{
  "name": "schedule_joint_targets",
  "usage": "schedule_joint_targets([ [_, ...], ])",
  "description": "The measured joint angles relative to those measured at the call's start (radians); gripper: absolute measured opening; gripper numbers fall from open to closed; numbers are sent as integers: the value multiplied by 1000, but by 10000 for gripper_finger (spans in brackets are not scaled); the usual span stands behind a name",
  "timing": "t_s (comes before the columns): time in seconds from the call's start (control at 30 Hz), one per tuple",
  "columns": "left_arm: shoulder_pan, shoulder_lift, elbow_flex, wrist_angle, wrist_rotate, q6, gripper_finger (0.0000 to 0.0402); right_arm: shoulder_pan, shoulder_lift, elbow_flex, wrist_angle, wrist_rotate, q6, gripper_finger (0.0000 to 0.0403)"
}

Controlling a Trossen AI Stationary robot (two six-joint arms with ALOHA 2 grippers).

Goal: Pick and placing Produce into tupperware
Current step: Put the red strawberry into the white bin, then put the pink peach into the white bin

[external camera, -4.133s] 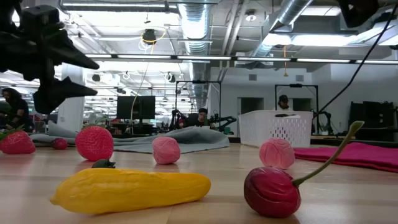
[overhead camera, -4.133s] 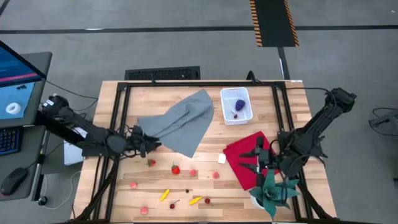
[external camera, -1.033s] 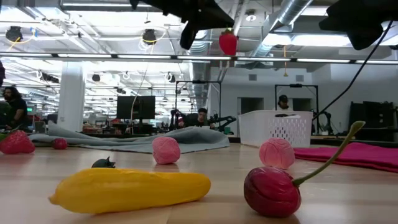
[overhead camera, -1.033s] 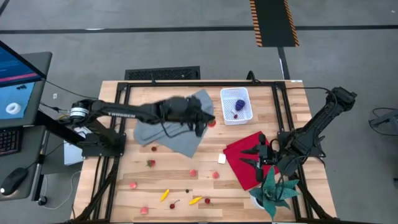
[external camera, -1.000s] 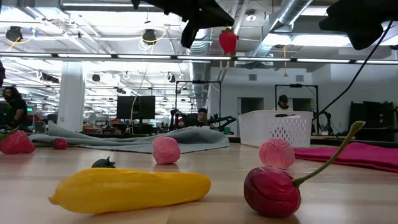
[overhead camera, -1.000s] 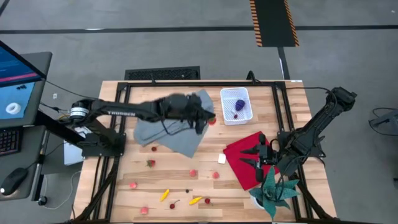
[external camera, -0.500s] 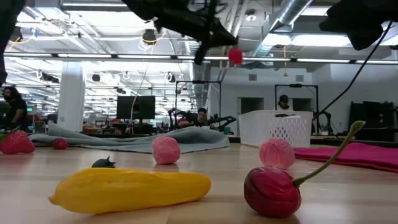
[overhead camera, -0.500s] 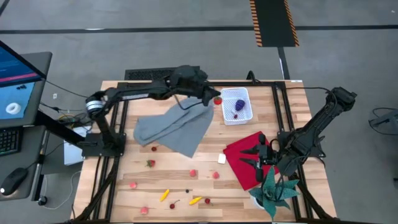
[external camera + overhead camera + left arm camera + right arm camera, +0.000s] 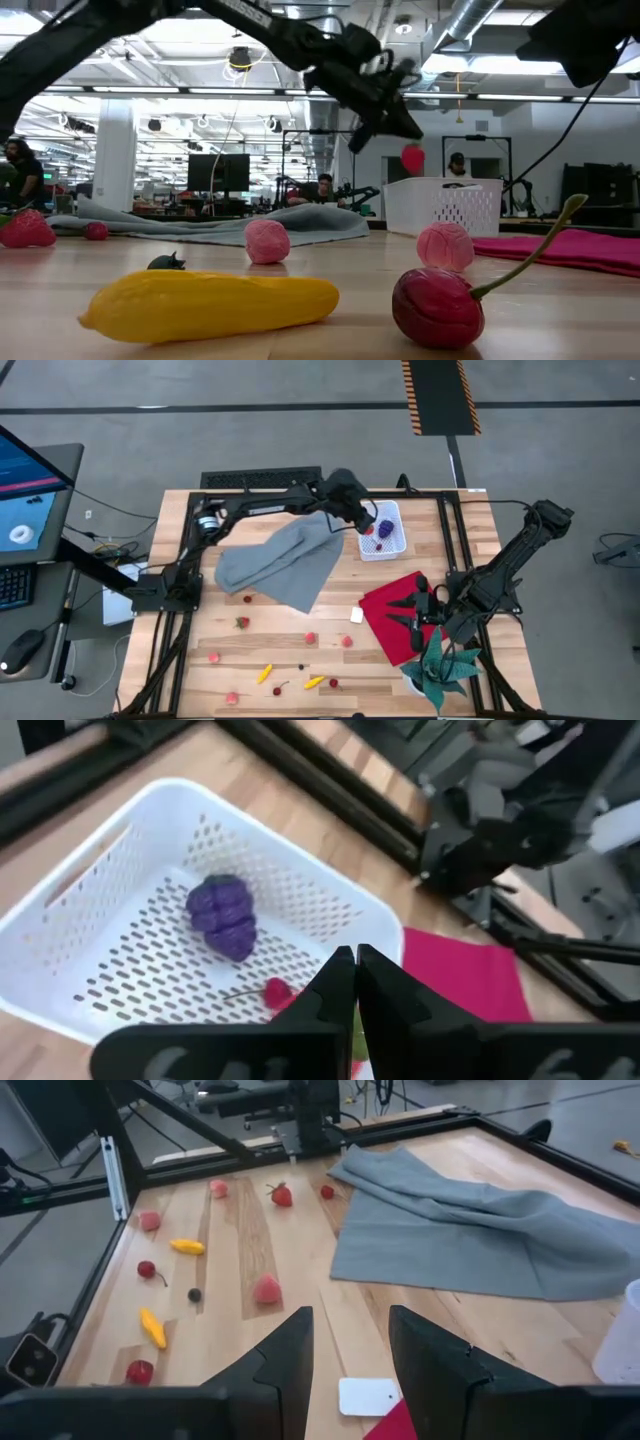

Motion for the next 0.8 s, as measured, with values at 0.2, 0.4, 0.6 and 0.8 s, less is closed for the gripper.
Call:
schedule_joint_targets([
  [0.2,7,58,52,-5,14,13,0,0,0,0,0,-13,-1,155],
  [0.4,21,59,51,-82,-30,25,27,-1,0,0,0,-14,-13,155],
  [0.6,8,59,51,-71,-75,46,122,-2,0,0,1,-13,-26,155],
  [0.8,14,45,67,-20,-26,41,200,-3,0,0,2,-13,-37,155],
])
